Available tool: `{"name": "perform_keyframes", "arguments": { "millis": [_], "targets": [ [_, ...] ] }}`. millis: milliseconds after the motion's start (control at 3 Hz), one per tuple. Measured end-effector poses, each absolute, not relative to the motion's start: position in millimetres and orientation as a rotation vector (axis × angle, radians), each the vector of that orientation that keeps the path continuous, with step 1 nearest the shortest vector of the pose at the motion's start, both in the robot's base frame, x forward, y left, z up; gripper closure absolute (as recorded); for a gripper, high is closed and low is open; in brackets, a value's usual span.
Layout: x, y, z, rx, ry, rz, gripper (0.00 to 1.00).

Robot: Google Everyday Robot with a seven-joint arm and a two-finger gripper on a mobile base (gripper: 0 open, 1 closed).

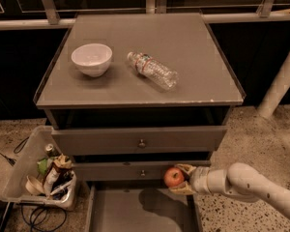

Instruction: Pick apple from bottom drawer and place on counter

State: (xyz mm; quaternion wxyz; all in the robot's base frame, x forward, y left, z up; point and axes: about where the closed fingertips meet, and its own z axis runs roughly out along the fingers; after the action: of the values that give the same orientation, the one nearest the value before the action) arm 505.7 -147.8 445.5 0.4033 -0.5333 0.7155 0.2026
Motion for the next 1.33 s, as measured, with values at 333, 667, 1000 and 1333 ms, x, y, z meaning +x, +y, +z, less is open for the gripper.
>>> {"name": "perform_keyframes", "arguments": {
  "millis": [333, 667, 1000, 1333],
  "targets": [
    [505, -144, 443, -1.344, 1.806, 0.524, 1.0],
    [500, -141, 477, -1.34, 1.78, 0.47, 1.0],
    [485, -141, 538, -1.343, 1.73, 0.368, 1.0],
    [472, -147, 595, -1.341, 1.679, 0.288, 1.0]
  ]
}}
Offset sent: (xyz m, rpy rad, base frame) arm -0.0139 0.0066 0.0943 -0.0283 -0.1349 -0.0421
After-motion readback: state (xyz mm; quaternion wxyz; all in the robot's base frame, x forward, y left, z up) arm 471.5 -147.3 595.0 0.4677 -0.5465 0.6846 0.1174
